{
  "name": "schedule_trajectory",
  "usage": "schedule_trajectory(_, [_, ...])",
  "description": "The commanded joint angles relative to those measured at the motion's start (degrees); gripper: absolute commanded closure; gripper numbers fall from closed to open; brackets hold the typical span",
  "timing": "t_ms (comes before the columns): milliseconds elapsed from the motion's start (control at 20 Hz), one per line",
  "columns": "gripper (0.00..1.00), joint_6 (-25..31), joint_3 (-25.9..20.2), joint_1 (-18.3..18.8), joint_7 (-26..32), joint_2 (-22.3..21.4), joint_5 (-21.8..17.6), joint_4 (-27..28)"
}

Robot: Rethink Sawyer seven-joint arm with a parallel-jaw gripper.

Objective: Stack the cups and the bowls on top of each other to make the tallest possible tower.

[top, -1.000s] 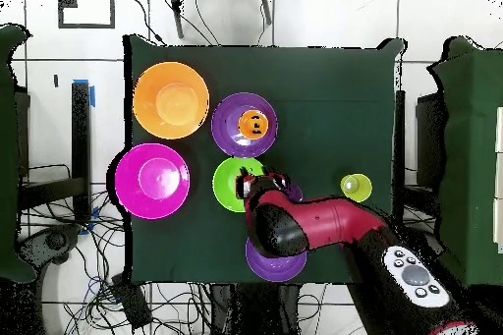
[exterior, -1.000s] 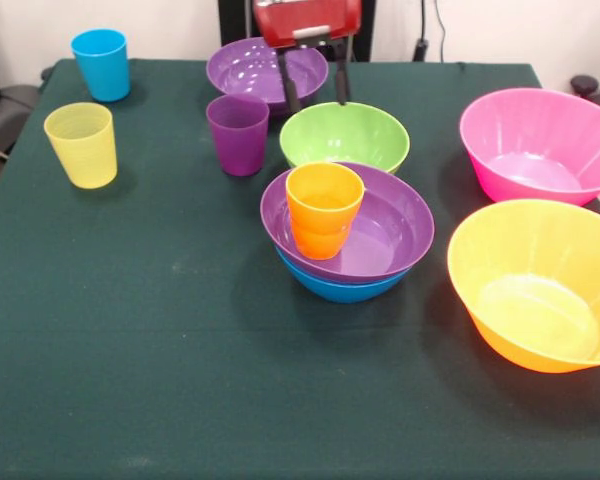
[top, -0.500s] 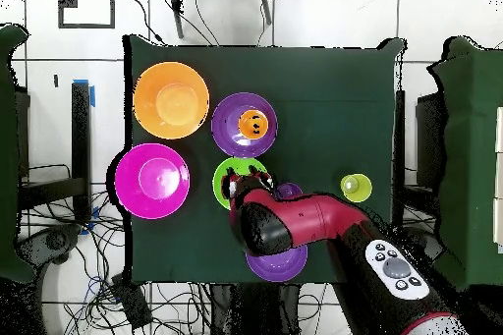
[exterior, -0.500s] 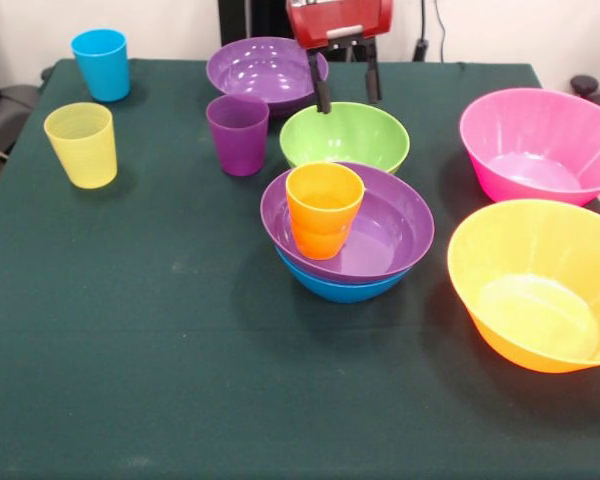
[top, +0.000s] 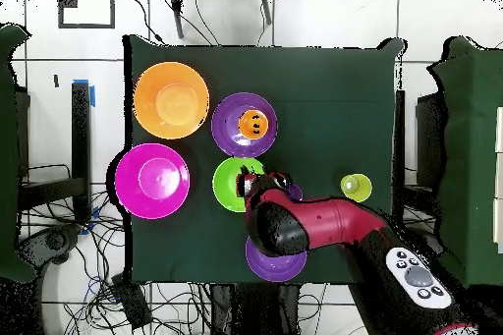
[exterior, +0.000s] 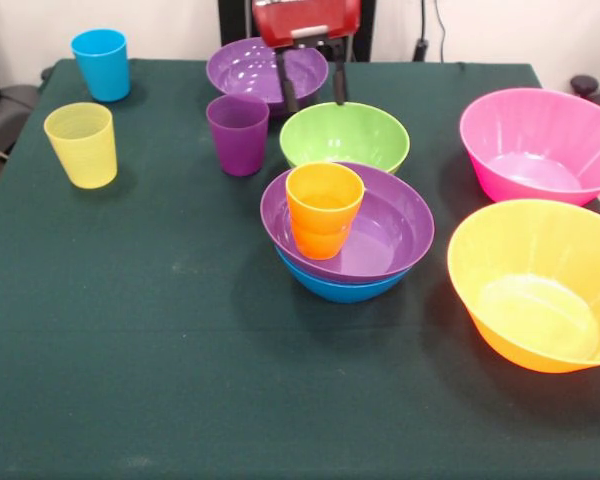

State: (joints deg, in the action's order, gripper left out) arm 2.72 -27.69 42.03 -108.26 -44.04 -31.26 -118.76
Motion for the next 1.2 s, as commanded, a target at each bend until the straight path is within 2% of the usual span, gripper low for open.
schedule_trajectory(50, [0.0,3.1,-1.8,1.9,-2.7,2.4,-0.7,-1.7])
schedule_trajectory(600, [0.0,3.3,-2.5,3.8,-1.8,2.9,-1.7,-1.7])
schedule_trajectory(1200, [0.0,-2.1,3.4,1.6,-2.7,8.3,-5.6,0.9])
